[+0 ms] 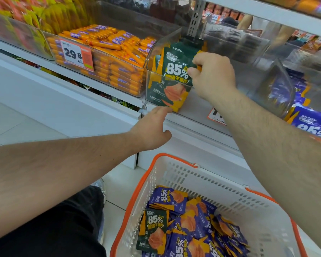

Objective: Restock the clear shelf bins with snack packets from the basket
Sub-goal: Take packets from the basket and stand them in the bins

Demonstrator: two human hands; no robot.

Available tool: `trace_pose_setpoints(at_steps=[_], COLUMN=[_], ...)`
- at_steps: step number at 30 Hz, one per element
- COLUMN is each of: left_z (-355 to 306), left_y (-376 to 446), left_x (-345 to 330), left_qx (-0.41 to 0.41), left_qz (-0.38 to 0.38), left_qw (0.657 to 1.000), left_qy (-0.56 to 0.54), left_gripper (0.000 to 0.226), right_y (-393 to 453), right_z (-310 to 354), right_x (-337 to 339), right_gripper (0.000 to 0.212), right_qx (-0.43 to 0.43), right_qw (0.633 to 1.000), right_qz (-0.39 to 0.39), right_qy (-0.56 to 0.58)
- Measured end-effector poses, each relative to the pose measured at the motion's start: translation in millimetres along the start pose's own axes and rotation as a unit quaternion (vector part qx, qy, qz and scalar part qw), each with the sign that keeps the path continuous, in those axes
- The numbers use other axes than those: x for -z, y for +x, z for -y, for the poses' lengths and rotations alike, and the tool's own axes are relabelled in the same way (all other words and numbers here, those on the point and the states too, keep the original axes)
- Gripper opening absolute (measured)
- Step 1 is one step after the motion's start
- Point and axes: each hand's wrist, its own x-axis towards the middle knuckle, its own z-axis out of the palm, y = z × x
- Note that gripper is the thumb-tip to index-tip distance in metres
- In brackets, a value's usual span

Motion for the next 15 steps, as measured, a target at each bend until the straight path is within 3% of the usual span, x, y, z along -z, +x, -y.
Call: trace_pose_setpoints(at_steps=[10, 13, 15], left_z=[-6, -5, -4], left_y=[0, -4, -11], left_x=[-8, -12, -16], left_qx=[0.010, 0.030, 0.026], left_qz=[0.044, 0.142, 0.260], left_qw=[0.999, 0.989, 0.962], left_qy=[0.017, 0.023, 0.080], left_gripper=[0.065, 0.054, 0.046], right_y=[-3, -15, -38], right_z=[17, 15, 8], right_x=[-15, -13, -18], right_gripper=[0.015, 0.015, 0.022], right_qx=[-0.017, -0.015, 0.016], right_qw=[0.999, 0.999, 0.999], right_qz=[0.024, 0.036, -0.033], right_qy=[-0.017, -0.013, -0.022])
